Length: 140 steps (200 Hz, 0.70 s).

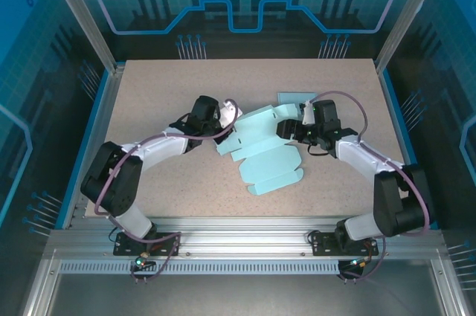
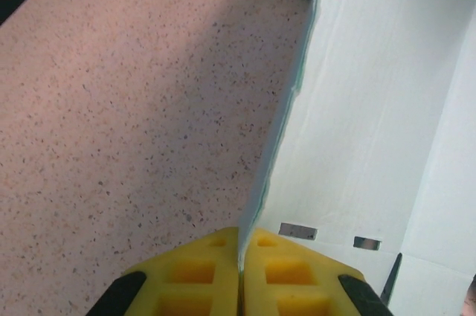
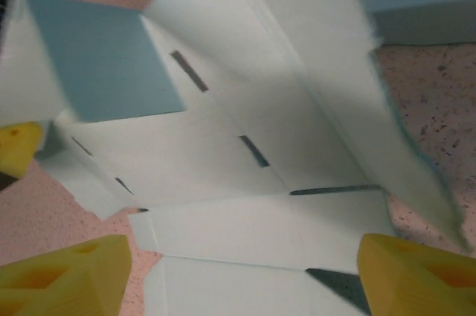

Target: Fold the paper box

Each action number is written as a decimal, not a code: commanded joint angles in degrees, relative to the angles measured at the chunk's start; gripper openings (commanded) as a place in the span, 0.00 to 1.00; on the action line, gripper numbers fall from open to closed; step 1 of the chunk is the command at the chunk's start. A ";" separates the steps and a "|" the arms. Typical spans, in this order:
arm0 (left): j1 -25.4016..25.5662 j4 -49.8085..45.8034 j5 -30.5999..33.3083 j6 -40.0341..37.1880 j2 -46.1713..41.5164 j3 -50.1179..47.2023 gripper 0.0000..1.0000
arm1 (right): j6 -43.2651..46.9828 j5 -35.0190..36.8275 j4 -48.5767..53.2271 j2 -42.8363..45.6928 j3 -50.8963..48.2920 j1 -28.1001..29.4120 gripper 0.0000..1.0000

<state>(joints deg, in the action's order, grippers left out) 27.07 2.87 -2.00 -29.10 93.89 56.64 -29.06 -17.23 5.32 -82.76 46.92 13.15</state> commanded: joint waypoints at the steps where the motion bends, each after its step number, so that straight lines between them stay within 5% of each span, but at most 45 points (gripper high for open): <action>1: 0.21 4.14 -3.42 -2.43 -2.63 -1.44 0.09 | 0.26 -3.73 -2.38 -2.19 -0.18 -1.01 0.74; 101: 0.26 4.02 -1.91 -2.82 -2.21 -1.62 0.09 | 1.70 6.13 1.53 2.33 -1.62 -1.63 0.69; 140: 0.23 4.22 -1.78 -2.28 -1.90 -1.45 0.09 | 1.38 4.50 -0.04 2.24 -2.90 -1.97 0.67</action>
<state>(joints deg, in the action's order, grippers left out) 27.07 5.52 -3.20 -31.51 92.68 55.33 -28.18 -12.53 5.89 -80.49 45.32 11.92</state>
